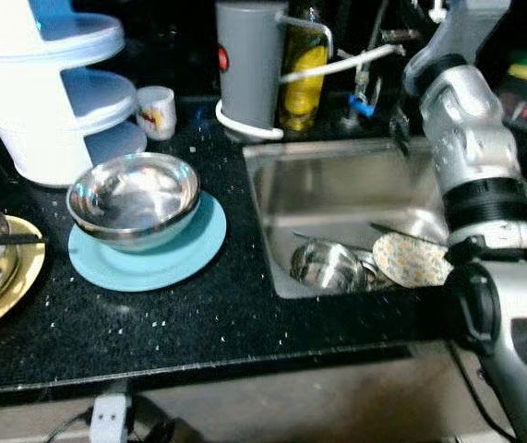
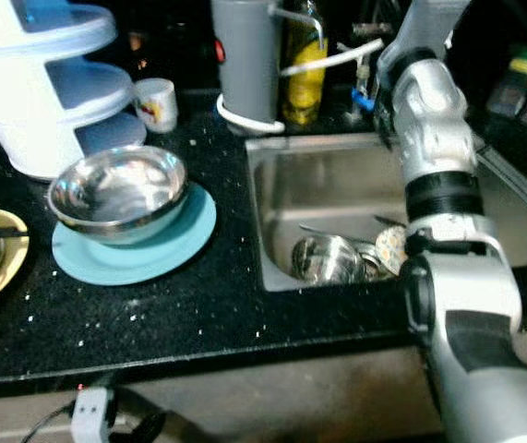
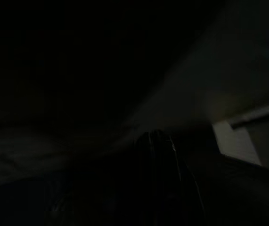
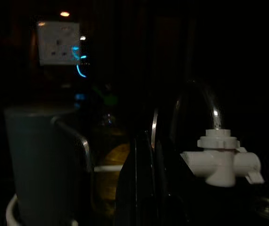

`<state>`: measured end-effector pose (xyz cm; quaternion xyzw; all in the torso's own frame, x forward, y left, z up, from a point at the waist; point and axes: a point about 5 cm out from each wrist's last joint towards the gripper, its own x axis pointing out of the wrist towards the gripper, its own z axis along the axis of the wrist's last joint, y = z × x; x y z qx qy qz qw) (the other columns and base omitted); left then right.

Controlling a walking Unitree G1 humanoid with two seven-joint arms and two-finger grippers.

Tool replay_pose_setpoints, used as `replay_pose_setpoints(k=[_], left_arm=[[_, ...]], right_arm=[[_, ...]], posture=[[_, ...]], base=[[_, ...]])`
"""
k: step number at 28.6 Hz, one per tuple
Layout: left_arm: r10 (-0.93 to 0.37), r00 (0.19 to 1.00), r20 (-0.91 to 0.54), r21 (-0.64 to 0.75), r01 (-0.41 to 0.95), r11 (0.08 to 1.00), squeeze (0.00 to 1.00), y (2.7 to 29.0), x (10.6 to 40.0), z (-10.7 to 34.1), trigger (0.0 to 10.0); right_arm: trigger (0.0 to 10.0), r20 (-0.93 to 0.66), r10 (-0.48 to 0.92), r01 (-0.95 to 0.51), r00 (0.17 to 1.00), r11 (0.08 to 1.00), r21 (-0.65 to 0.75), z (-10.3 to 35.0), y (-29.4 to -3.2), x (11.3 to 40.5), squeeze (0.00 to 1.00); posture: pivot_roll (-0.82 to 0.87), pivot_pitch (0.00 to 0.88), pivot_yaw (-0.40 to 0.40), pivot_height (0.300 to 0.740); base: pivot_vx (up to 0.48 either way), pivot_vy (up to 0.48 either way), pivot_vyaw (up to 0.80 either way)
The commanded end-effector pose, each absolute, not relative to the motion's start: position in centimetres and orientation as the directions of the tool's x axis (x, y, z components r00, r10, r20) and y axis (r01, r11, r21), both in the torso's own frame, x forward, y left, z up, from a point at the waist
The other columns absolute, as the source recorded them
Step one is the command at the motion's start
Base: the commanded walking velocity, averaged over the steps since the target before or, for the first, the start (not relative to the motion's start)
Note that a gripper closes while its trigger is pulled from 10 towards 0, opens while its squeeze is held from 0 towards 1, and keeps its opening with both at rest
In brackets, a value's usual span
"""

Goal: Kitchen organization

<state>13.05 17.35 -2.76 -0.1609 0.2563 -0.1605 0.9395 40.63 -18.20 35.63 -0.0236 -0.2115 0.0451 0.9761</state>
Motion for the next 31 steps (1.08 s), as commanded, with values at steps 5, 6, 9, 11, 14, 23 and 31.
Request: replay_pose_setpoints(k=[5, 6, 9, 11, 14, 23, 31], left_arm=[[-0.382, 0.826, -0.413, -0.354, 0.241, 0.904, 0.00, 17.1, 13.1, -2.0, 10.0], [-0.380, 0.831, -0.405, -0.355, 0.241, 0.903, 0.00, 17.0, 13.1, -1.6, 10.0], [-0.379, 0.837, -0.395, -0.354, 0.242, 0.904, 0.00, 16.9, 13.2, -1.1, 10.0], [-0.382, 0.837, -0.392, -0.354, 0.246, 0.902, 0.00, 16.8, 13.2, -0.9, 10.0], [-0.397, 0.834, -0.384, -0.359, 0.261, 0.896, 0.00, 16.3, 13.3, -0.4, 10.0], [-0.380, 0.849, -0.367, -0.359, 0.248, 0.900, 0.00, 15.3, 13.4, 0.9, 10.0], [-0.348, 0.866, -0.360, -0.432, 0.176, 0.885, 0.00, 14.4, 12.7, 3.0, 10.0]], right_arm=[[10.0, 0.372, 0.135, -0.108, 0.918, 0.990, -0.094, 34.5, -17.0, 40.9, 0.00], [10.0, 0.362, 0.135, -0.105, 0.922, 0.989, -0.101, 34.4, -17.0, 41.0, 0.00], [10.0, 0.335, 0.127, -0.089, 0.934, 0.988, -0.125, 33.9, -16.8, 41.2, 0.00], [10.0, 0.317, 0.122, -0.079, 0.940, 0.986, -0.145, 33.6, -16.7, 41.3, 0.00], [10.0, 0.218, 0.123, -0.071, 0.968, 0.970, -0.231, 31.6, -16.0, 41.8, 0.00], [10.0, -0.132, 0.155, -0.196, 0.979, 0.894, -0.404, 24.5, -14.5, 42.0, 0.00], [10.0, -0.151, 0.136, -0.186, 0.979, 0.899, -0.397, 24.1, -15.0, 42.0, 0.00]], posture=[[0.09, 0.000, -0.056, 0.740], [0.09, 0.000, -0.056, 0.740], [0.09, 0.000, -0.058, 0.740], [0.10, 0.000, -0.060, 0.740], [0.09, 0.000, -0.059, 0.740], [0.10, 0.000, -0.063, 0.740], [0.10, 0.000, -0.061, 0.740]], base=[[0.000, 0.000, 0.00], [0.000, 0.000, 0.00], [0.000, 0.000, 0.00], [0.000, 0.000, 0.00], [0.000, 0.000, 0.00], [0.000, 0.000, 0.00], [0.000, 0.000, 0.00]])
